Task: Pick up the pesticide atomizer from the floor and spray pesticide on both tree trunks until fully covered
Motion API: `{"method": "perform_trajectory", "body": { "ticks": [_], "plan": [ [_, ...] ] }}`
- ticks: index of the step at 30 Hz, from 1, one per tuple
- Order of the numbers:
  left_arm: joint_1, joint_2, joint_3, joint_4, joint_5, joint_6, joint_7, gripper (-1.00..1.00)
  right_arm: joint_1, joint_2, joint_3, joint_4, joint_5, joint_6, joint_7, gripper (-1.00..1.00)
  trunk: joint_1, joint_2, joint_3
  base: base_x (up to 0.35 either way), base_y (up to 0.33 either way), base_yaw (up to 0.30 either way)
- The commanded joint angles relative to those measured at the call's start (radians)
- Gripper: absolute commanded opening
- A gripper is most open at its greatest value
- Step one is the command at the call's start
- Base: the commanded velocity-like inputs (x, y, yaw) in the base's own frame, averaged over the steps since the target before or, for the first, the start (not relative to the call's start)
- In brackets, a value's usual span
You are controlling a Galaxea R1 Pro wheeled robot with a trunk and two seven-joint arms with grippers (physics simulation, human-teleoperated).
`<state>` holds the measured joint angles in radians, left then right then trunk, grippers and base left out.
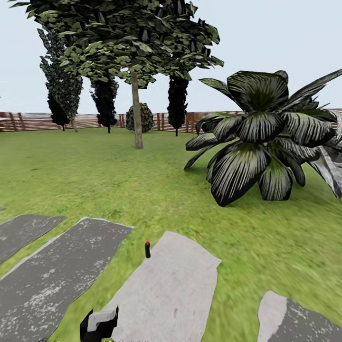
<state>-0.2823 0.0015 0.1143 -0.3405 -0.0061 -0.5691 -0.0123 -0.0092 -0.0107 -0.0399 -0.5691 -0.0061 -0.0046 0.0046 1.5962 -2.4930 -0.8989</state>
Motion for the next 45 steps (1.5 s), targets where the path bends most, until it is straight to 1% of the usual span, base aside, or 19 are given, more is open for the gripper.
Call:
{"method": "perform_trajectory", "body": {
  "ticks": [1, 8, 16, 25, 31, 36, 45],
  "plan": [
    [0.0, 0.0, 0.0, 0.0, 0.0, 0.0, 0.0, 1.0, 0.0, 0.0, 0.0, 0.0, 0.0, 0.0, 0.0, 1.0, 0.0, 0.0, 0.0, 0.001, -0.331, 0.285],
    [0.0, 0.0, 0.001, 0.0, 0.0, 0.0, 0.0, 1.0, 0.0, 0.0, 0.0, 0.0, 0.0, 0.0, 0.0, 1.0, 0.0, 0.0, 0.0, 0.0, -0.331, 0.277],
    [0.0, 0.0, 0.001, 0.0, 0.0, 0.0, 0.0, 1.0, 0.0, 0.0, 0.0, -0.001, 0.001, 0.0, 0.0, 1.0, 0.0, 0.0, 0.0, 0.0, -0.322, 0.045],
    [0.0, 0.0, 0.001, -0.001, 0.0, 0.002, 0.0, 1.0, 0.0, 0.0, 0.0, 0.0, 0.001, 0.0, 0.0, 1.0, 0.0, 0.0, 0.0, 0.016, -0.023, 0.0],
    [0.0, 0.0, 0.001, -0.003, 0.001, 0.004, 0.003, 1.0, 0.0, 0.0, 0.001, 0.0, 0.002, 0.0, 0.0, 1.0, 0.0, 0.0, 0.0, 0.253, -0.037, 0.0],
    [0.0, 0.0, 0.002, -0.002, 0.003, 0.004, 0.003, 1.0, 0.0, 0.001, 0.0, 0.0, 0.001, 0.0, 0.0, 1.0, 0.0, 0.0, 0.0, 0.214, -0.212, 0.015],
    [0.0, 0.0, 0.001, -0.002, 0.003, 0.0, 0.003, 1.0, 0.0, 0.0, 0.0, 0.0, 0.003, 0.0, 0.0, 1.0, 0.0, 0.0, 0.0, 0.019, -0.27, 0.177]
  ]
}}
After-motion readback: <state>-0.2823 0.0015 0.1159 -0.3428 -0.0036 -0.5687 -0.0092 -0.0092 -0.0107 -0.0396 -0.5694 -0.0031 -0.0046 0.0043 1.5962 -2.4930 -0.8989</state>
